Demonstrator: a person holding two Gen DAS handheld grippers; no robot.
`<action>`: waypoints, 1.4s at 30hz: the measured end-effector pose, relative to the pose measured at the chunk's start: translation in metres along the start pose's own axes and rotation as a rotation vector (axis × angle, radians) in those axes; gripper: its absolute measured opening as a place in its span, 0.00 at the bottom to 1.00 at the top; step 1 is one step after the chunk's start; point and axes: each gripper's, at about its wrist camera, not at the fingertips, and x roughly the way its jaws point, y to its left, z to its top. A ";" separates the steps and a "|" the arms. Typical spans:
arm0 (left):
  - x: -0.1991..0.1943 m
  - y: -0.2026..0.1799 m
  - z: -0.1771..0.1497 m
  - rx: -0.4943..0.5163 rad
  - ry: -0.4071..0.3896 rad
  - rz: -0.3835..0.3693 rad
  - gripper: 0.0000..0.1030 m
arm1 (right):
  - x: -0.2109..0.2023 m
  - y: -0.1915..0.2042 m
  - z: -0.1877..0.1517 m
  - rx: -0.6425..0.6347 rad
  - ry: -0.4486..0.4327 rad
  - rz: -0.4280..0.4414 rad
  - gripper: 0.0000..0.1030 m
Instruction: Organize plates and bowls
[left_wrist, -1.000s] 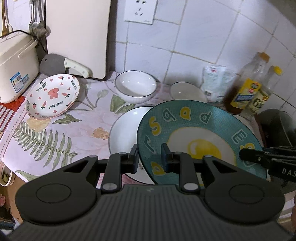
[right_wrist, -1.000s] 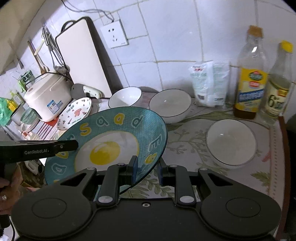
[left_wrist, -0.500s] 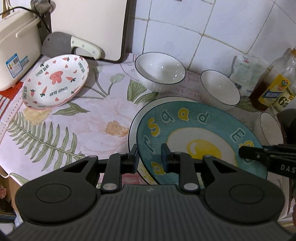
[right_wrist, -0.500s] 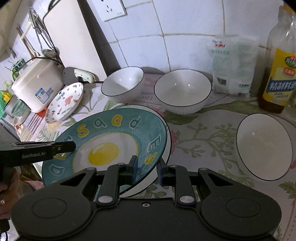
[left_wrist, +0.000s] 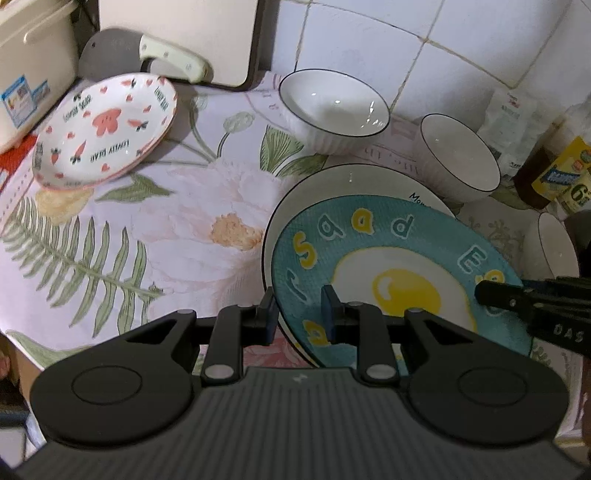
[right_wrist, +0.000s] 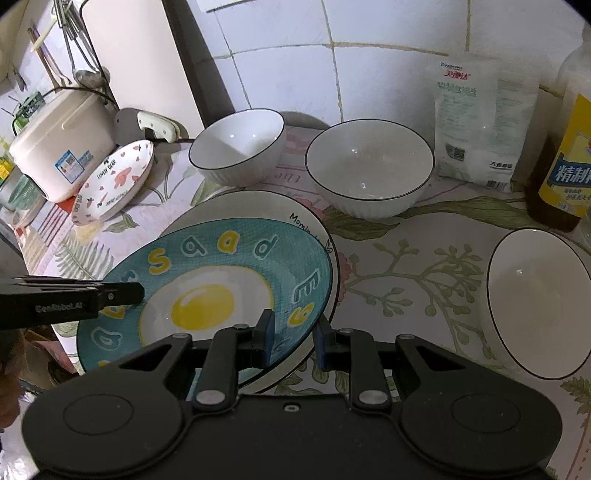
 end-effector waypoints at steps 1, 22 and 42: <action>0.000 0.001 0.000 -0.002 0.004 0.000 0.22 | 0.001 0.000 0.001 0.006 0.005 -0.003 0.26; 0.023 0.007 0.005 -0.036 0.148 0.049 0.23 | 0.026 0.021 0.011 -0.173 0.032 -0.114 0.35; -0.066 -0.024 -0.024 0.060 0.153 0.106 0.41 | -0.052 0.057 -0.023 -0.213 -0.069 -0.132 0.61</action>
